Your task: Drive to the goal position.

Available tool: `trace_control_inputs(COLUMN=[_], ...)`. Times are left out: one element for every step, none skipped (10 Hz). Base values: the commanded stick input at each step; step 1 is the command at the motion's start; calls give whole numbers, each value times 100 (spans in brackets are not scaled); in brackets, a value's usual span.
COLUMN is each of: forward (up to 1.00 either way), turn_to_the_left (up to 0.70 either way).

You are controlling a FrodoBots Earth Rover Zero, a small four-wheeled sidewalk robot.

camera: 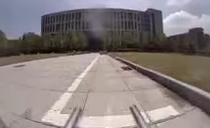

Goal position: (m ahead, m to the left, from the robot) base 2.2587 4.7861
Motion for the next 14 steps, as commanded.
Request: trace_control_inputs(forward=[70,70,70,70,70,70,70,70,70,70,70,70,70,70], turn_to_the_left=[3,3,3,3,3,3,3,3,3,3,3,3,3,3])
